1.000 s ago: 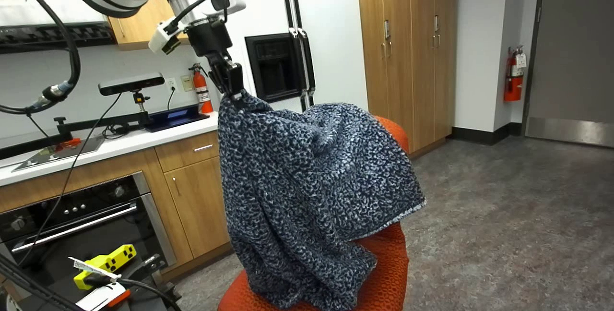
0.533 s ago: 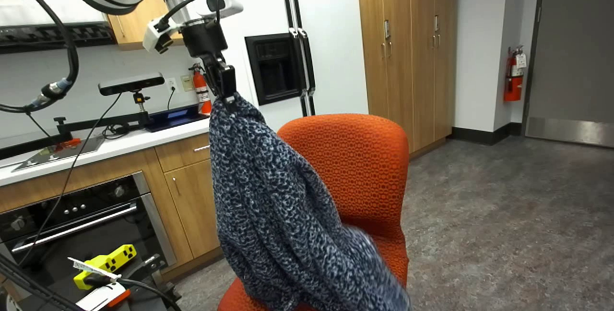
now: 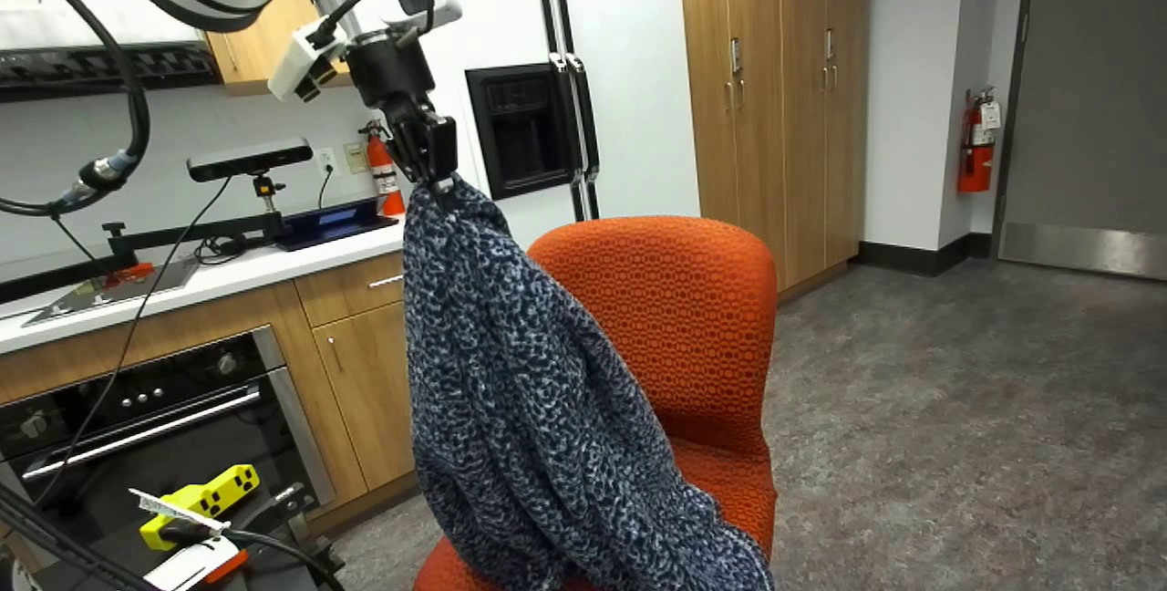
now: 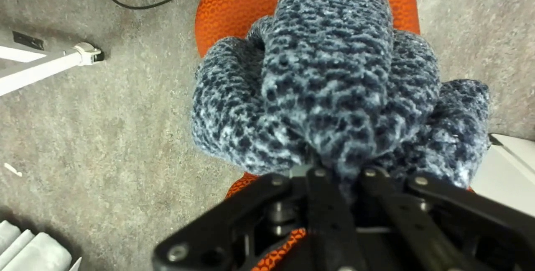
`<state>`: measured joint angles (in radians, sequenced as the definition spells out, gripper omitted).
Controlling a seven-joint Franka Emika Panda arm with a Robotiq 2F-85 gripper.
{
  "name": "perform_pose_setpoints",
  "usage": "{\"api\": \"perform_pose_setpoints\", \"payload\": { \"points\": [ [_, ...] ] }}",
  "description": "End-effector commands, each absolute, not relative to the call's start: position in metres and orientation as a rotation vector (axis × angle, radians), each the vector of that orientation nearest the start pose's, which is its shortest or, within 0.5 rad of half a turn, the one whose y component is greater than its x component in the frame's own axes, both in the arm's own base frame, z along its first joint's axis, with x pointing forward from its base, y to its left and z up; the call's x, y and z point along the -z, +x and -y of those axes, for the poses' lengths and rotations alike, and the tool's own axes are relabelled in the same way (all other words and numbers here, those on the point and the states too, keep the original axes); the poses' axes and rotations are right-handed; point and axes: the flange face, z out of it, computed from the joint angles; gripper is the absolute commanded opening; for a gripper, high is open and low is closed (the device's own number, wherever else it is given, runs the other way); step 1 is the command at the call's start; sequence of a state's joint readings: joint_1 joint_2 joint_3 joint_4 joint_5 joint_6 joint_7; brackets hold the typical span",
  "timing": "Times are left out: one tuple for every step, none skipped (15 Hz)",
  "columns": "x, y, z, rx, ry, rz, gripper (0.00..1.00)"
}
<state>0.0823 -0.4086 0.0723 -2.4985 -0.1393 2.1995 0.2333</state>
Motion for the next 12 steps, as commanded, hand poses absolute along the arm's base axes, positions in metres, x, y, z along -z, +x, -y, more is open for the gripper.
{"api": "perform_pose_setpoints", "payload": {
  "points": [
    [-0.446,0.484,-0.062,0.399,-3.268,0.124,0.02],
    [-0.454,0.496,-0.074,0.478,-3.247,0.137,0.02],
    [-0.457,0.509,-0.083,0.542,-3.231,0.159,0.02],
    [-0.461,0.524,-0.094,0.599,-3.213,0.176,0.02],
    [-0.464,0.538,-0.105,0.635,-3.195,0.185,0.02],
    [-0.45,0.568,-0.084,0.665,-3.19,0.198,0.02],
    [-0.448,0.58,-0.086,0.681,-3.189,0.199,0.02],
    [-0.443,0.589,-0.086,0.674,-3.192,0.204,0.02],
    [-0.433,0.594,-0.083,0.636,-3.203,0.202,0.02],
    [-0.423,0.597,-0.078,0.589,-3.213,0.198,0.02],
    [-0.414,0.597,-0.076,0.539,-3.216,0.206,0.02],
    [-0.404,0.596,-0.075,0.488,-3.214,0.204,0.1]
  ]
}}
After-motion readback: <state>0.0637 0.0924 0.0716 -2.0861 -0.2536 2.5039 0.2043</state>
